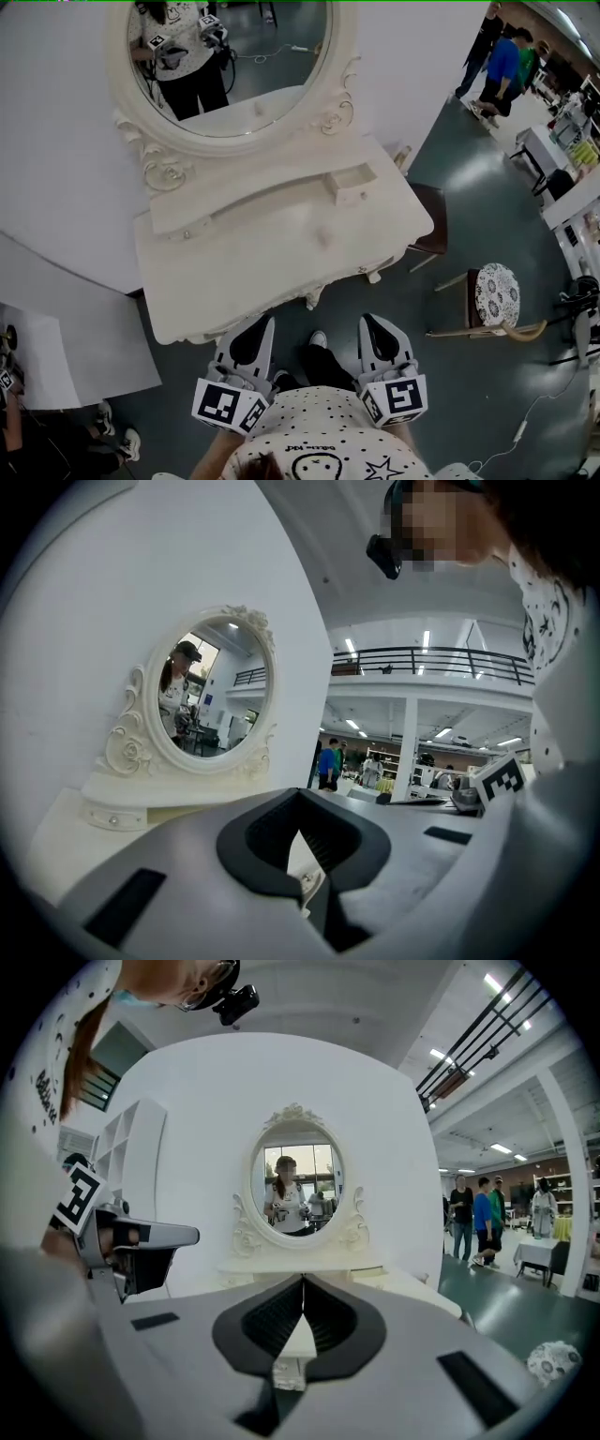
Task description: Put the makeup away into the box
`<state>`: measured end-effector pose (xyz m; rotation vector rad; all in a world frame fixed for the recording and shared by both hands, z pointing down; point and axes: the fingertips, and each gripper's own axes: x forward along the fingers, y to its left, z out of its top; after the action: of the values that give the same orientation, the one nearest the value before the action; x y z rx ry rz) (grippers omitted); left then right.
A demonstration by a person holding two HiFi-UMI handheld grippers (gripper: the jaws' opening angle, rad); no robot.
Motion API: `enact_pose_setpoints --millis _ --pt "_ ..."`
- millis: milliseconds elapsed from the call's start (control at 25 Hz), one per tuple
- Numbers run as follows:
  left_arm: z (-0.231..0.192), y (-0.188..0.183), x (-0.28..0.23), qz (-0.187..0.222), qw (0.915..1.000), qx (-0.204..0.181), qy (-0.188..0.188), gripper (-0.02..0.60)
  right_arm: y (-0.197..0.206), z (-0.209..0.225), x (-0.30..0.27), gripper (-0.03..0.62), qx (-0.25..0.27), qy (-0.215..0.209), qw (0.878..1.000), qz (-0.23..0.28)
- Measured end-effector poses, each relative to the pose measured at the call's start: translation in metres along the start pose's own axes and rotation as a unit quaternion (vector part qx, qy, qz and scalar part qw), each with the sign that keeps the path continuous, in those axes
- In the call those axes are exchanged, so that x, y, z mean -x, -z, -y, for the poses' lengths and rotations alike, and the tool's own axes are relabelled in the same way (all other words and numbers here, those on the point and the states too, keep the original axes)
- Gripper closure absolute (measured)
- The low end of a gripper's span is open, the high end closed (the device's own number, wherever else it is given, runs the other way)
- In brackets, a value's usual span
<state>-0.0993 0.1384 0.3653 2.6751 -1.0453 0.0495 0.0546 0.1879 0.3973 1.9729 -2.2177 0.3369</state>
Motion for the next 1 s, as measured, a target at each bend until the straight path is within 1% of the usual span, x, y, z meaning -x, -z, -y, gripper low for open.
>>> enact_pose_setpoints --millis 200,400,560,760,840,1000 --pt "0.003 -0.008 -0.043 0.021 0.9996 0.004 -0.017 0.586 -0.009 0.042 -0.028 0.586 0.004 -0.014 1.0 0.001" --pt "0.005 -0.009 -0.075 0.014 0.9998 0.003 -0.017 0.586 -0.007 0.066 -0.049 0.586 0.0 -0.021 1.0 -0.011" --pt "-0.002 -0.01 -0.099 0.006 0.9999 0.002 -0.015 0.586 -0.005 0.08 -0.068 0.586 -0.009 -0.019 1.0 -0.019" --pt "-0.023 -0.018 -0.132 0.003 0.9999 0.009 -0.008 0.586 -0.012 0.092 -0.106 0.586 -0.016 -0.017 0.999 -0.024" --pt "-0.036 -0.023 -0.145 0.0 0.9999 0.015 -0.005 0.586 -0.019 0.094 -0.125 0.586 -0.022 -0.015 0.999 -0.025" --pt "-0.061 -0.036 -0.17 -0.006 0.9998 0.016 0.006 0.586 -0.034 0.096 -0.157 0.586 -0.018 -0.007 0.999 -0.026"
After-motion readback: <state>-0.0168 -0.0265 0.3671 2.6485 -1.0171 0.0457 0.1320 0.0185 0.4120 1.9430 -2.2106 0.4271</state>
